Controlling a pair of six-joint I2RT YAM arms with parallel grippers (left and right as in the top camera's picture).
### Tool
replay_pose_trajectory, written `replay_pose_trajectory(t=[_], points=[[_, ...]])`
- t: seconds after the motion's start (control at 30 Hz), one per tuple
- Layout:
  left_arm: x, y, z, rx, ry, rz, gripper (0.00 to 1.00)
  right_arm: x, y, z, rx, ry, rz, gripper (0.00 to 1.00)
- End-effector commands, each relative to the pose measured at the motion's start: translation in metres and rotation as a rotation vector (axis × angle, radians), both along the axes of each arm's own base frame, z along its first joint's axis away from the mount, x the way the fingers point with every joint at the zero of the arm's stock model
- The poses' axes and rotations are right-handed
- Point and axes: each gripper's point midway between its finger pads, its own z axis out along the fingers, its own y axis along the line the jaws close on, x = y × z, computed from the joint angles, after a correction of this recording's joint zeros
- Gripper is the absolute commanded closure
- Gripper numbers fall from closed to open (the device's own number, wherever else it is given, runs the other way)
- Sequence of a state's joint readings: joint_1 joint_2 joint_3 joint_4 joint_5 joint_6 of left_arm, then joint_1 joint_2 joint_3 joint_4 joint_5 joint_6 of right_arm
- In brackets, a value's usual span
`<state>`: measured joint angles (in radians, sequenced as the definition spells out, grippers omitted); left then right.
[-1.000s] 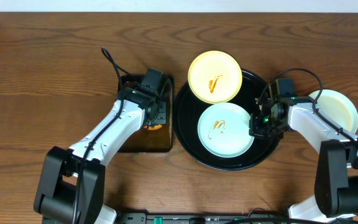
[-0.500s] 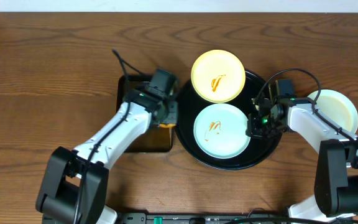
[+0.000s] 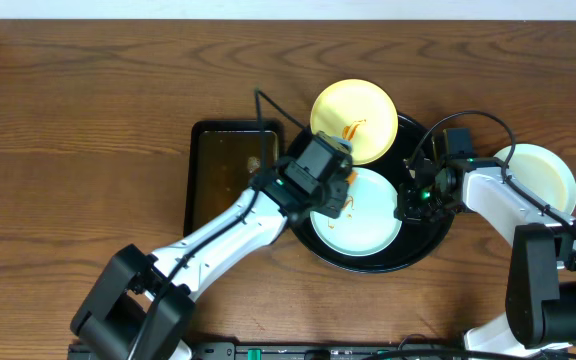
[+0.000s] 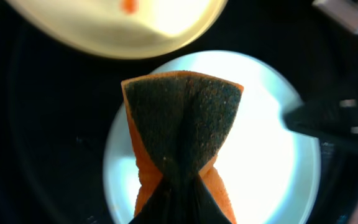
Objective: Clean dirty plates on tray and stack at the side
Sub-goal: 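Lift sponge with left gripper and scrub the green plate on tray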
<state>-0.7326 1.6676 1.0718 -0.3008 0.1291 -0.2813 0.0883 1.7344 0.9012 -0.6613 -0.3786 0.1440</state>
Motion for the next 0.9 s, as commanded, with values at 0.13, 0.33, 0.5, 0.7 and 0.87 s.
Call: replay_pose_trajectory(t=[0.13, 0.33, 0.5, 0.7, 0.87], points=[[0.006, -0.025, -0.019, -0.063, 0.024, 0.037, 0.92, -0.012, 0.001, -0.011, -0.012, 0.039, 0.031, 0.99], [-0.006, -0.046, -0.048, -0.111, 0.114, -0.014, 0.92, -0.012, 0.001, -0.011, -0.012, 0.039, 0.031, 0.99], [-0.02, -0.033, -0.073, -0.032, 0.196, -0.006, 0.92, -0.012, 0.001, -0.011, -0.012, 0.04, 0.031, 0.99], [-0.051, 0.001, -0.091, 0.12, 0.33, 0.018, 0.92, -0.012, 0.001, -0.011, -0.012, 0.039, 0.031, 0.99], [-0.067, 0.02, -0.097, 0.202, 0.397, 0.03, 0.92, -0.012, 0.001, -0.011, -0.012, 0.04, 0.03, 0.99]])
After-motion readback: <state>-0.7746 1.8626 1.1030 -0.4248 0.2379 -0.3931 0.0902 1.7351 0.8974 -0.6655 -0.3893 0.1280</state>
